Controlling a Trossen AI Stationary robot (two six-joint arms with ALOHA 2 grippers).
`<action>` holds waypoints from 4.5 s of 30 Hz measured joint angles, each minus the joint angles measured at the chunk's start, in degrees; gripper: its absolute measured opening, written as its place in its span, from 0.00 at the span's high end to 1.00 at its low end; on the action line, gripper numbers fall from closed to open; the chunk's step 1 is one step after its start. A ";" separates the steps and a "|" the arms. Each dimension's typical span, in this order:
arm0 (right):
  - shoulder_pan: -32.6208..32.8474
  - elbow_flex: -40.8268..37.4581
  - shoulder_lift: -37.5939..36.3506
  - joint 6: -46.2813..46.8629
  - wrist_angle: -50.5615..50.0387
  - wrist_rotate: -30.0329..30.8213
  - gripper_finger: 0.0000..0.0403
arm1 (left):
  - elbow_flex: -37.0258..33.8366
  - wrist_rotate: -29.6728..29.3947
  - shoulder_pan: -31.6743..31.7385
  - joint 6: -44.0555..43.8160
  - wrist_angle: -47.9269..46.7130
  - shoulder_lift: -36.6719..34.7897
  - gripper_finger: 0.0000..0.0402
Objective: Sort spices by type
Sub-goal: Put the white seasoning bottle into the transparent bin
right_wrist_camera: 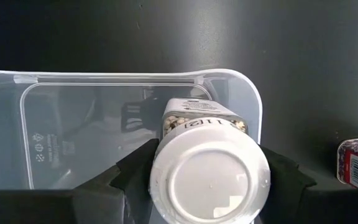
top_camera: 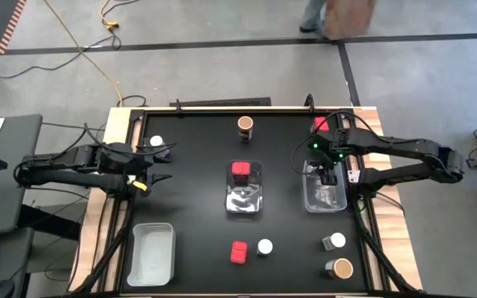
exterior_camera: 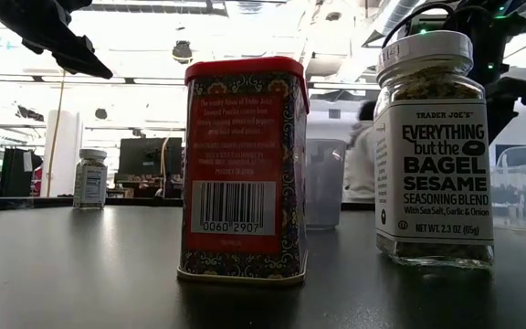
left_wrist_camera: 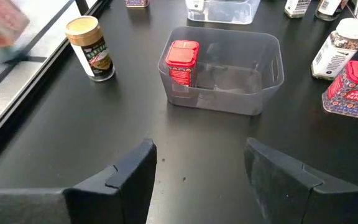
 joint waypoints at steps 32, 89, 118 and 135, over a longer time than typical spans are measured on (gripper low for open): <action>0.00 0.09 3.60 -0.76 0.07 -0.07 0.39 | 0.00 0.00 0.02 0.20 0.02 -0.02 0.43; -0.07 12.55 -11.31 36.30 -16.37 -0.02 0.15 | 0.00 0.00 0.00 0.15 0.04 -0.02 0.43; 10.01 12.55 -12.57 81.26 -12.77 29.81 0.15 | 0.00 -7.91 0.02 -7.31 2.35 0.11 0.43; 32.28 12.55 -8.60 95.36 -6.10 28.63 0.19 | 5.73 -11.48 -0.01 -2.83 8.46 14.62 0.43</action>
